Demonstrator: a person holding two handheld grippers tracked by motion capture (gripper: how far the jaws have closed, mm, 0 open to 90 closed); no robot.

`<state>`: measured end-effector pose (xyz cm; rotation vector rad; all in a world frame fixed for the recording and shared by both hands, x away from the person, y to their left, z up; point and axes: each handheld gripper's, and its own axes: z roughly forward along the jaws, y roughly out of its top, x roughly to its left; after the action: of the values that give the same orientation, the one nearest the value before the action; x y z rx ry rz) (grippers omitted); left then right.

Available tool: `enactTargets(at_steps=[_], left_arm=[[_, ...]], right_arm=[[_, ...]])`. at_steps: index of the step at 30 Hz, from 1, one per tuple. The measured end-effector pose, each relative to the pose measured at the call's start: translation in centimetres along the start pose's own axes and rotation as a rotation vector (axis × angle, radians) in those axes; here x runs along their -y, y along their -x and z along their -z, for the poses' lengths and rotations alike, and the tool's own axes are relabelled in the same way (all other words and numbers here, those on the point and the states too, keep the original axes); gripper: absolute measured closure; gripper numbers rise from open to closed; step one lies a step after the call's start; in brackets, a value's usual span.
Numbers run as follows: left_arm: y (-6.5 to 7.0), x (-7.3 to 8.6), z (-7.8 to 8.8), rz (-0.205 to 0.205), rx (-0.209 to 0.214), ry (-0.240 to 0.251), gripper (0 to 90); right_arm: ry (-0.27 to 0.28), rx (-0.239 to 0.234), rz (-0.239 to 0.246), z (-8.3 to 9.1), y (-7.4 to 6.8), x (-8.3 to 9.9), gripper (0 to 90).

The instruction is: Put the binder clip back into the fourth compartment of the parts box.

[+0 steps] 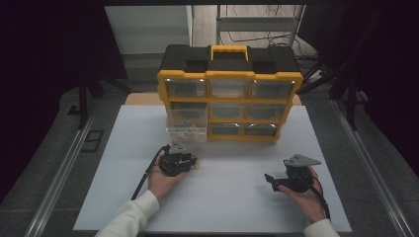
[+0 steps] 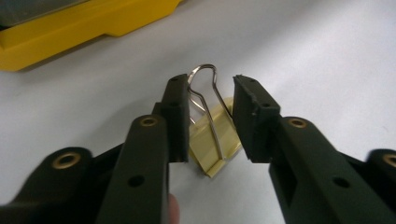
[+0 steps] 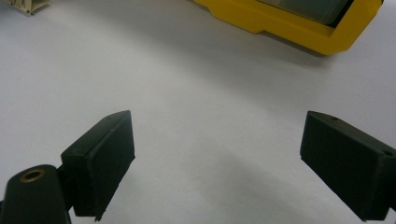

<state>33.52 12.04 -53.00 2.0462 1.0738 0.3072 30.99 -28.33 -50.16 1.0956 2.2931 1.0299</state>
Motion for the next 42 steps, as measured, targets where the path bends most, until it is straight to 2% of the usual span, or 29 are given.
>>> enactTargets(at_steps=[3, 10, 12, 14, 16, 24, 31, 42], left_arm=[[-0.1, -0.1, 0.0, 0.017, 0.019, 0.011, 71.8], [0.1, -0.3, 0.3, 0.026, 0.063, 0.018, 78.8], [0.1, -0.3, 0.4, 0.042, 0.092, 0.016, 81.5], [0.1, -0.4, 0.5, 0.054, 0.127, 0.024, 87.9], [0.3, -0.4, 0.5, 0.04, 0.12, 0.021, 88.8], [0.2, -0.4, 0.7, 0.034, 0.137, 0.019, 88.9], [0.5, -0.5, 1.4, 0.028, 0.147, 0.046, 88.9], [0.8, -0.6, 2.6, -0.008, 0.18, 0.08, 88.9]], right_arm=[[0.0, 0.0, 0.0, 0.0, 0.0, 0.0, 10.6], [0.001, 0.0, 0.0, 0.0, 0.0, 0.0, 10.6], [0.001, 0.0, 0.0, 0.0, 0.0, 0.0, 10.6], [0.001, 0.0, -0.001, 0.0, 0.0, 0.0, 10.6], [0.002, 0.0, 0.0, 0.0, 0.0, 0.0, 10.6], [0.002, 0.002, 0.0, 0.0, 0.0, 0.0, 10.6], [0.002, 0.002, -0.001, 0.1, 0.0, 0.0, 10.6], [0.001, 0.003, 0.001, 0.0, 0.0, 0.0, 10.6]])
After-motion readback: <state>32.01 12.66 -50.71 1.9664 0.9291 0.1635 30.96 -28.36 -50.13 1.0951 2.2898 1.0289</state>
